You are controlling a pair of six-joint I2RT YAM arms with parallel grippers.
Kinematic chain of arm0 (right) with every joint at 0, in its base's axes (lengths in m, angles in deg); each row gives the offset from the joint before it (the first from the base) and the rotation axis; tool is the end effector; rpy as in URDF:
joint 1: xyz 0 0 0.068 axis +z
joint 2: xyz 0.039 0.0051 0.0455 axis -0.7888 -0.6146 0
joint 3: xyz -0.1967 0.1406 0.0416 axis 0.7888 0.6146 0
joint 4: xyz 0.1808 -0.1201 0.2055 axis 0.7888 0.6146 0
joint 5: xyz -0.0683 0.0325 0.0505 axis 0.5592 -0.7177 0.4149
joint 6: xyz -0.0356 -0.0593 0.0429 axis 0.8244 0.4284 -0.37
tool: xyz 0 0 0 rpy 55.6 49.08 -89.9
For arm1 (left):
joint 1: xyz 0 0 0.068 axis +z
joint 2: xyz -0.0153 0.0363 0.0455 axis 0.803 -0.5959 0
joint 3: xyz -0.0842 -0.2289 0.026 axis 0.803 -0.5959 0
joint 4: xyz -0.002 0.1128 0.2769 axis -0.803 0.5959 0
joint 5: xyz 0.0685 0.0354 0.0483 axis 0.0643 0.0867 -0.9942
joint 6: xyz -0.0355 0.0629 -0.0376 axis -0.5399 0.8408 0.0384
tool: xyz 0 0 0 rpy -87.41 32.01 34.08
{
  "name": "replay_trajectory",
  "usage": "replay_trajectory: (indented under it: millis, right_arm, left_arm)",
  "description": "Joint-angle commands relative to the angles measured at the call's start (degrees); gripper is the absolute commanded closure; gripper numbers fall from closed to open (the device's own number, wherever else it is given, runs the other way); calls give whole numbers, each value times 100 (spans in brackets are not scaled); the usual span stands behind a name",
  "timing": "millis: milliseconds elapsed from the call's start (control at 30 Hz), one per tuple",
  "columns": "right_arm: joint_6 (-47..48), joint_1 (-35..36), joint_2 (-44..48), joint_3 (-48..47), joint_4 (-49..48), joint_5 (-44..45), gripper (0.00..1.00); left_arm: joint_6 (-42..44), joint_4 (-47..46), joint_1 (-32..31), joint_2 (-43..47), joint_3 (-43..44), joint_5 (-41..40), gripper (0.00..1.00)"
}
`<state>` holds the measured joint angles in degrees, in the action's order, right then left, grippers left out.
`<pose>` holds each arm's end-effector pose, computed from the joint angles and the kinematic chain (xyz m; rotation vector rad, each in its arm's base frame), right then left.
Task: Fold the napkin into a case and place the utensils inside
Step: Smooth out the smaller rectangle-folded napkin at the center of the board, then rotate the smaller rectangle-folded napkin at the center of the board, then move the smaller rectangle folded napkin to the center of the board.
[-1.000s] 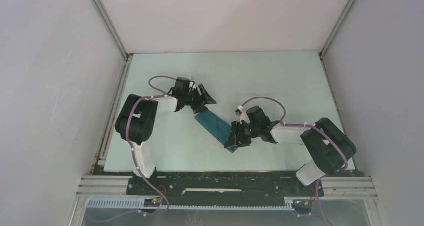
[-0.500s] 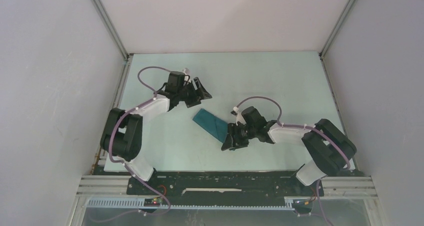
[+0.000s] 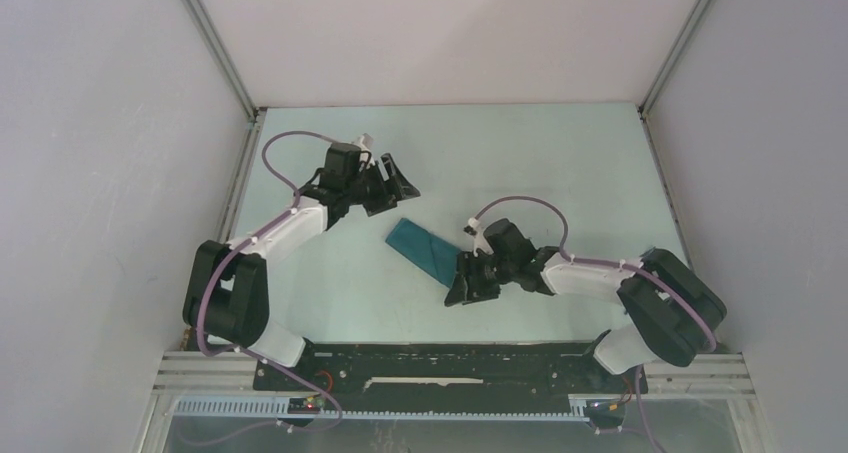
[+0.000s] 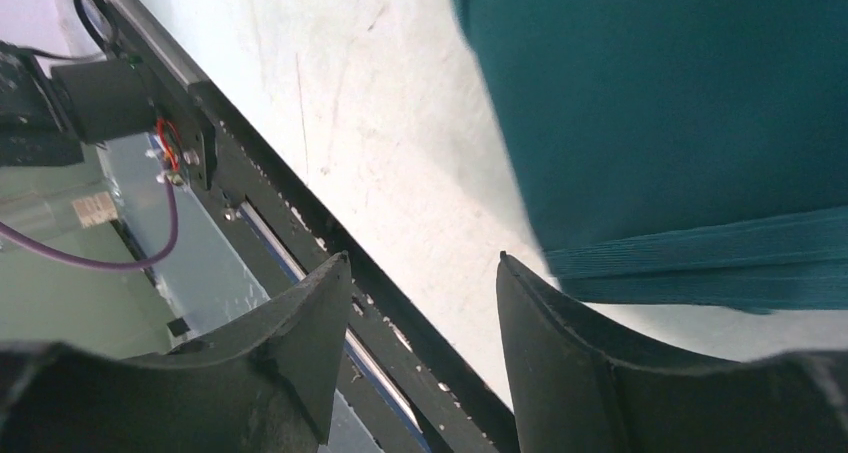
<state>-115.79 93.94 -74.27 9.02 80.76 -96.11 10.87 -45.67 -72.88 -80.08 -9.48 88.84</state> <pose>0.2095 0.2353 0.0647 -0.4264 2.6407 1.1702 0.3637 -0.1537 0.1753 -0.2489 2.3465 -0.9353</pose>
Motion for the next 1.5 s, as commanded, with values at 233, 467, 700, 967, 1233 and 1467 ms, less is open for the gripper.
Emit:
replay_trajectory:
  millis: [233, 467, 700, 967, 1233, 1467]
  right_arm:
    - [-375, 778, -120, -417, 182, 1314, 35]
    - [-741, 633, -311, -235, 330, 2253, 32]
    - [-385, -1283, -352, -102, -464, 2005, 31]
    - [594, -3456, -1268, -2058, 1074, 488, 29]
    - [1049, -4098, 545, -1863, 2505, 1057, 21]
    - [1102, -4955, 1533, -1952, 2728, 818, 20]
  left_arm:
    - [203, 143, -12, 138, 44, 106, 22]
    - [144, 62, -74, 78, 74, 188, 22]
    - [380, 342, -147, -464, 540, 231, 22]
    - [817, 1172, -308, -1877, 1878, 330, 19]
    - [1047, 1305, -646, -2610, 1978, 369, 23]
    - [198, -74, -1037, -2345, 739, 550, 36]
